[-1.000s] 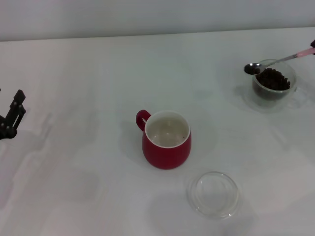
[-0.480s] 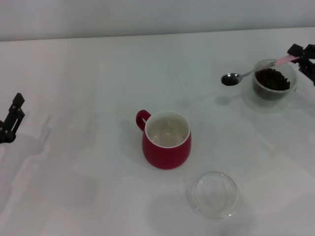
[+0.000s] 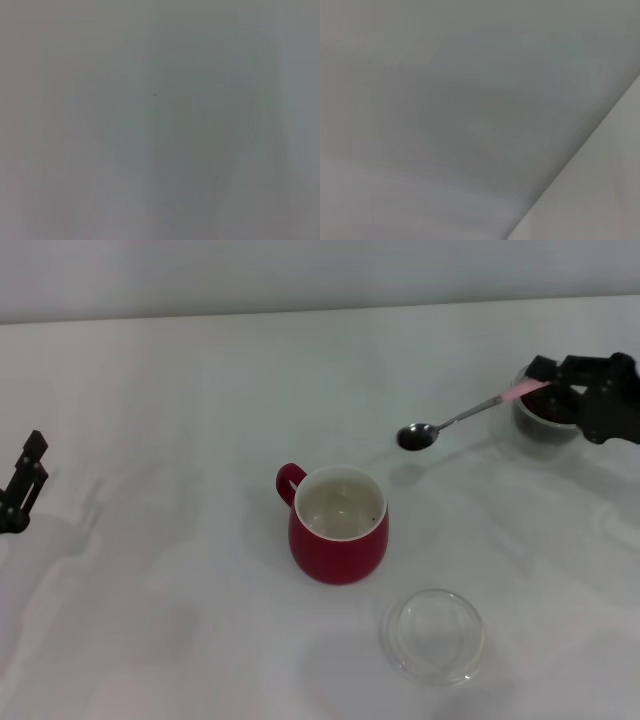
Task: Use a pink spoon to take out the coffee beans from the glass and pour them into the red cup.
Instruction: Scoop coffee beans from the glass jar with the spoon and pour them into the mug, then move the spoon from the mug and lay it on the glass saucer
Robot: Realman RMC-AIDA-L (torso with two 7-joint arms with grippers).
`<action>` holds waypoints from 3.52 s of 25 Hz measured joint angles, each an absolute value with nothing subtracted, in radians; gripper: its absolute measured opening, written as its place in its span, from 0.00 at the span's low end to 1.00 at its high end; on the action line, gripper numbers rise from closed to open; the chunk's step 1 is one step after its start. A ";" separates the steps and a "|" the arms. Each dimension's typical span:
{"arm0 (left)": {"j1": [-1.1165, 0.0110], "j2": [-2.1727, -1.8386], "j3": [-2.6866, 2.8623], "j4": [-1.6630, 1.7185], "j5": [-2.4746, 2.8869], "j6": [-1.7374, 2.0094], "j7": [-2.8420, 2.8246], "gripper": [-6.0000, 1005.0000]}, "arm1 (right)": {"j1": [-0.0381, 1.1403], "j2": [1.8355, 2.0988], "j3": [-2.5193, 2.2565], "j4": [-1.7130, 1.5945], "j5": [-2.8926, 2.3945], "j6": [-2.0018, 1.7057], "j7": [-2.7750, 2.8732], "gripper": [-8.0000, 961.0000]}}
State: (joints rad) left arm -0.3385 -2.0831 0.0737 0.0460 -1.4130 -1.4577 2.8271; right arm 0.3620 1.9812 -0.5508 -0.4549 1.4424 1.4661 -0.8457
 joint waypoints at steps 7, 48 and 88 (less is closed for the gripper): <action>-0.332 -2.083 0.074 0.046 -1.411 -1.466 2.827 0.55 | 0.375 2.003 -0.596 -0.458 1.446 1.494 -0.852 0.21; -0.324 -2.085 0.077 0.023 -1.408 -1.482 2.827 0.55 | 0.475 2.008 -0.718 -0.453 1.443 1.589 -1.487 0.22; -0.342 -2.079 0.073 0.035 -1.414 -1.471 2.827 0.55 | 0.300 1.904 -0.695 -0.549 1.457 1.718 -1.288 0.23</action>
State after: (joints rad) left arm -0.3420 -2.0790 0.0726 0.0352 -1.4144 -1.4713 2.8271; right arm 0.3004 1.9039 -0.6954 -0.5491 1.4574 1.7178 -1.2877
